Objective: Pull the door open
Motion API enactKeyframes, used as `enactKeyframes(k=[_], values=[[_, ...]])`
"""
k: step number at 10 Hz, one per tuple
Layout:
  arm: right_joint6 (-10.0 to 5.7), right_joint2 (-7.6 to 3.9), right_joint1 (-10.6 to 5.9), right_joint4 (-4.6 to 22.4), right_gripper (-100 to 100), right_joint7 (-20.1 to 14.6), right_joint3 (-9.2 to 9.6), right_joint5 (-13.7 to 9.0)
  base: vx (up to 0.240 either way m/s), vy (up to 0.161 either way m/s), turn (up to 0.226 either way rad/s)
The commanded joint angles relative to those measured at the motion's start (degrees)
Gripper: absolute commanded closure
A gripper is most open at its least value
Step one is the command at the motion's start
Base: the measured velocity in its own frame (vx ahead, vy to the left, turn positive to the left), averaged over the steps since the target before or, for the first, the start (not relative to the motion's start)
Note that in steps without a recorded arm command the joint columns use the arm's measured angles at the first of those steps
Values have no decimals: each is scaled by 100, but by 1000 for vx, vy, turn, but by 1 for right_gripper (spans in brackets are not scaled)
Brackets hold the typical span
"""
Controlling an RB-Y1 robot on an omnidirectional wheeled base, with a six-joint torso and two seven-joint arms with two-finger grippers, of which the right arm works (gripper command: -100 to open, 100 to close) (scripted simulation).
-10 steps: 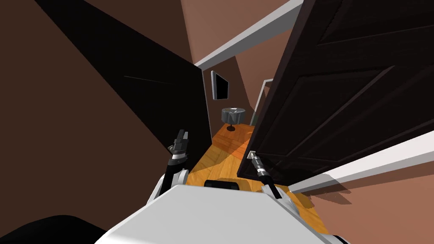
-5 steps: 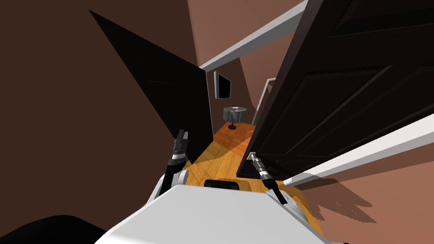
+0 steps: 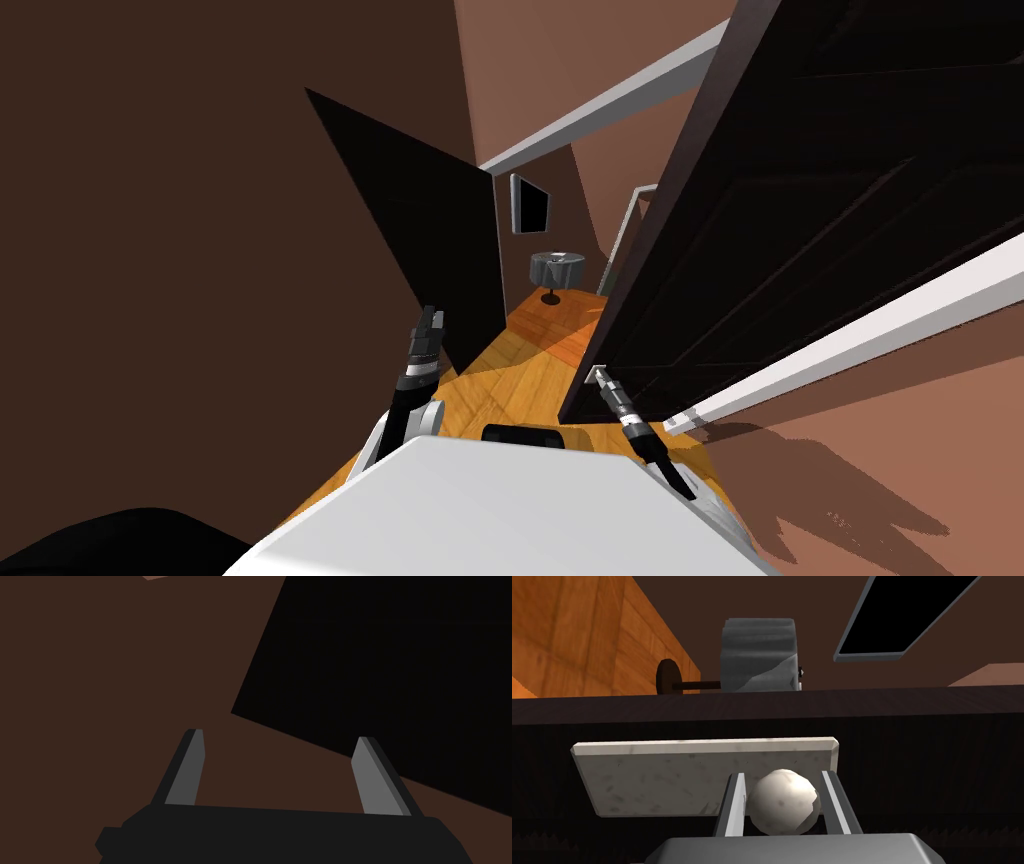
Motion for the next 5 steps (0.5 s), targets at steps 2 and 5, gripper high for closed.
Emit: enactKeyframes(k=[2,5], values=[[-264,-104,114,68,100,-97,71,52,-126,-51,62],[-588,-267,291,87,100,-254,180,127,-161,-79,103]])
